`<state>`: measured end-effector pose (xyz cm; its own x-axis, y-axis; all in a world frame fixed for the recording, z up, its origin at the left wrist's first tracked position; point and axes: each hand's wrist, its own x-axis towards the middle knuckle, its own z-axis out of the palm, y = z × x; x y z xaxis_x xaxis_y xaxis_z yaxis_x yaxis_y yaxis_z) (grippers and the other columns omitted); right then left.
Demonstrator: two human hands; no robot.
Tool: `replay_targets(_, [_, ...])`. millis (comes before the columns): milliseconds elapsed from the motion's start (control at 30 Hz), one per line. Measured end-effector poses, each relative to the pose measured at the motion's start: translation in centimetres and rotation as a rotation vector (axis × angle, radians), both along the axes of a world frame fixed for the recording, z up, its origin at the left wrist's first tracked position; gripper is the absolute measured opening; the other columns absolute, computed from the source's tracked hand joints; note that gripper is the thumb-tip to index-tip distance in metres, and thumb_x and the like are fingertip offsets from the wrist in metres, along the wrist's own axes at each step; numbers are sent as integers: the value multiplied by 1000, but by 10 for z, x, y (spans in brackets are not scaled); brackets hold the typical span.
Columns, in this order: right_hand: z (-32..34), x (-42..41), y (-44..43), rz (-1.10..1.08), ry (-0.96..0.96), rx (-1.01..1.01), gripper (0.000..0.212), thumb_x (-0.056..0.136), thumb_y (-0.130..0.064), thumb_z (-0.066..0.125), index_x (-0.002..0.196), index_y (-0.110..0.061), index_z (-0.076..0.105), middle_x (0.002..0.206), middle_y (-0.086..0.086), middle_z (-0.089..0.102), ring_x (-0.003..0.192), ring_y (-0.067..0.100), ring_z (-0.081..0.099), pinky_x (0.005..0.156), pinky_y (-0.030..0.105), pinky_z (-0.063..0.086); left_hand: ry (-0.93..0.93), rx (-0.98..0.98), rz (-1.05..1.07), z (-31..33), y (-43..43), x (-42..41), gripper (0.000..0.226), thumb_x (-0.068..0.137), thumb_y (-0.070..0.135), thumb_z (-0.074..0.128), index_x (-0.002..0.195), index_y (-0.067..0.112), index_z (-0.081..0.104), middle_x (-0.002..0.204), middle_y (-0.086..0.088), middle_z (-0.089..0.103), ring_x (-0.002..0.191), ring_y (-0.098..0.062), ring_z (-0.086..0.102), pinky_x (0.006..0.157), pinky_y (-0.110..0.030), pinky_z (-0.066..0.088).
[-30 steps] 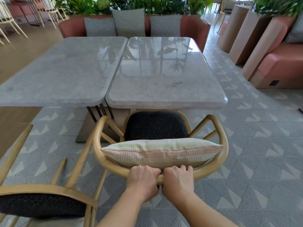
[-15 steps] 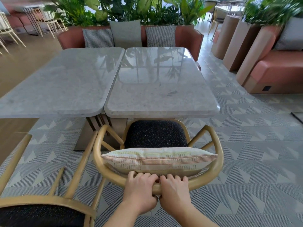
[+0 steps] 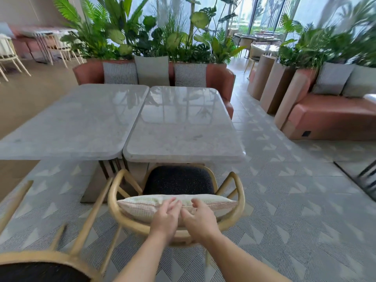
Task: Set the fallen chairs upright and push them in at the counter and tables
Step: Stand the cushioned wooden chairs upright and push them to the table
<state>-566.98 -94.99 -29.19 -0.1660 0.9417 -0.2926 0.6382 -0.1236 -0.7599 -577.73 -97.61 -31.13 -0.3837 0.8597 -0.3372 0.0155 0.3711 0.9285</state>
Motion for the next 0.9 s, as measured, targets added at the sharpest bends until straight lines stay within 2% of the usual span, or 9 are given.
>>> replay_targets(133, [8, 14, -16, 11, -13, 45, 63, 85, -41, 56, 142, -18, 39, 140, -1, 49, 129, 16, 44, 104, 30, 34, 54, 8, 7, 7, -13, 11, 17, 94, 39, 52, 111, 39, 55, 93, 23, 51, 85, 4, 47, 80, -27, 36])
replay_targets(267, [14, 29, -35, 17, -3, 53, 65, 83, -42, 55, 142, -19, 38, 141, -1, 48, 128, 16, 44, 104, 34, 38, 52, 8, 8, 9, -30, 23, 29, 95, 42, 49, 123, 36, 53, 105, 14, 53, 92, -7, 50, 82, -29, 35])
replay_targets(367, [19, 40, -48, 23, -3, 67, 66, 81, -42, 55, 141, -20, 38, 138, -1, 51, 114, 13, 52, 93, 28, 44, 53, 6, 3, 13, -44, 33, 35, 95, 45, 48, 129, 36, 50, 111, 11, 52, 102, -13, 48, 83, -31, 37])
replay_targets(433, [22, 47, -58, 20, 7, 71, 67, 80, -42, 56, 140, -20, 40, 131, -1, 56, 100, 9, 55, 84, 24, 45, 51, 1, -3, 17, -57, 41, 37, 95, 44, 47, 131, 35, 48, 116, 10, 52, 103, -12, 47, 75, -26, 38])
replay_targets(533, [27, 53, -76, 33, 42, 56, 67, 78, -41, 55, 140, -19, 40, 112, -4, 63, 90, 6, 60, 79, 26, 52, 39, 7, 7, 26, -80, 50, 38, 96, 42, 46, 133, 34, 46, 124, 6, 51, 101, -11, 45, 61, -15, 33])
replay_targets(600, [31, 55, -91, 60, 44, 63, 66, 79, -42, 54, 140, -19, 41, 119, -1, 61, 97, 10, 60, 83, 29, 52, 34, 29, 21, 31, -98, 53, 39, 96, 40, 47, 134, 33, 45, 128, 5, 52, 103, -10, 46, 65, -17, 36])
replay_targets(700, [34, 56, -116, 105, 33, 80, 64, 82, -44, 56, 139, -18, 41, 133, 1, 54, 117, 17, 53, 95, 30, 45, 72, 28, 42, 37, -129, 56, 41, 96, 42, 46, 136, 33, 44, 132, 4, 52, 107, -10, 45, 83, -26, 36])
replay_targets(800, [33, 57, -138, 136, 28, 74, 55, 83, -43, 57, 132, -19, 48, 129, -1, 57, 112, 15, 54, 92, 29, 45, 135, -6, 51, 42, -158, 58, 42, 96, 44, 45, 136, 33, 44, 135, 3, 51, 109, -10, 45, 83, -25, 33])
replay_targets(900, [31, 57, -153, 155, 13, 48, 59, 84, -39, 56, 137, -16, 43, 133, 0, 54, 115, 16, 53, 86, 25, 42, 171, -32, 63, 44, -179, 56, 43, 96, 45, 45, 137, 32, 43, 139, 1, 49, 117, -14, 46, 86, -26, 31])
